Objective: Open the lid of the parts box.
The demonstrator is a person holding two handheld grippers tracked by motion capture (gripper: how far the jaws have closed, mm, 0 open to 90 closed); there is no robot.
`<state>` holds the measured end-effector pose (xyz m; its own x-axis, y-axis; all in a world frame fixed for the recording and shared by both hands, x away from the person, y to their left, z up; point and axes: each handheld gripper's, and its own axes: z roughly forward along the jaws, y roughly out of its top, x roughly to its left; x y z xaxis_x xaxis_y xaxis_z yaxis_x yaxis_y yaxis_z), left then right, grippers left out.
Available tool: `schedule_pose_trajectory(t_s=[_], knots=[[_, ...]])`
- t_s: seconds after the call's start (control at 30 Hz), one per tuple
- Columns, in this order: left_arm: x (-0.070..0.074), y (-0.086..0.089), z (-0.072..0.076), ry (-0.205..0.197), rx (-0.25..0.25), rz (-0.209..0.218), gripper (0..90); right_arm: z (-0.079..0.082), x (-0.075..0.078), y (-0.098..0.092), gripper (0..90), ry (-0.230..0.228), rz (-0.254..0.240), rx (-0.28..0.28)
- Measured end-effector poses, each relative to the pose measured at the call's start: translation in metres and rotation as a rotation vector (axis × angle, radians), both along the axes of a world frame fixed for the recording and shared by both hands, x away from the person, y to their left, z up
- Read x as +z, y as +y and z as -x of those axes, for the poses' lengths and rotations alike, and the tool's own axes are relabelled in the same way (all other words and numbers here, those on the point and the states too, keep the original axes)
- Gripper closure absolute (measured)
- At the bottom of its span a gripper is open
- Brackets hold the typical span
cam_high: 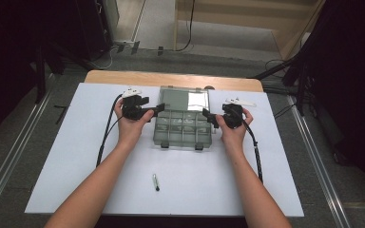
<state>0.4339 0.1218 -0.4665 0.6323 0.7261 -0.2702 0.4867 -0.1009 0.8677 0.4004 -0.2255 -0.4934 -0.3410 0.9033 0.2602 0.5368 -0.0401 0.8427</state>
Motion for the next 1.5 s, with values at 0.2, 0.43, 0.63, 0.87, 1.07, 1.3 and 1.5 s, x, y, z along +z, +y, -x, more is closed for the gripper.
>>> schedule_pose_trajectory(t_s=[0.2,0.43,0.63,0.87,1.07,1.3,1.5], knots=[[0.002,0.009,0.018,-0.047,-0.048,0.007,3.6,0.018,0.003,0.003,1.2,-0.024,0.023,0.024],[0.002,0.016,0.037,-0.073,-0.058,0.003,0.0,0.037,0.004,0.005,1.2,-0.044,0.021,0.054],[0.001,0.025,0.052,-0.09,-0.058,-0.005,0.0,0.052,0.006,0.009,1.2,-0.065,0.024,0.086],[-0.002,0.036,0.069,-0.112,-0.055,-0.021,0.0,0.068,0.01,0.009,1.2,-0.087,0.034,0.095],[0.0,0.045,0.083,-0.14,-0.06,-0.021,0.0,0.08,0.01,0.01,1.3,-0.092,0.035,0.109],[0.001,0.057,0.098,-0.168,-0.062,-0.031,0.0,0.095,0.009,0.017,1.3,-0.095,0.031,0.132],[0.0,0.069,0.108,-0.178,-0.048,-0.036,0.0,0.107,0.008,0.018,1.3,-0.093,0.031,0.145]])
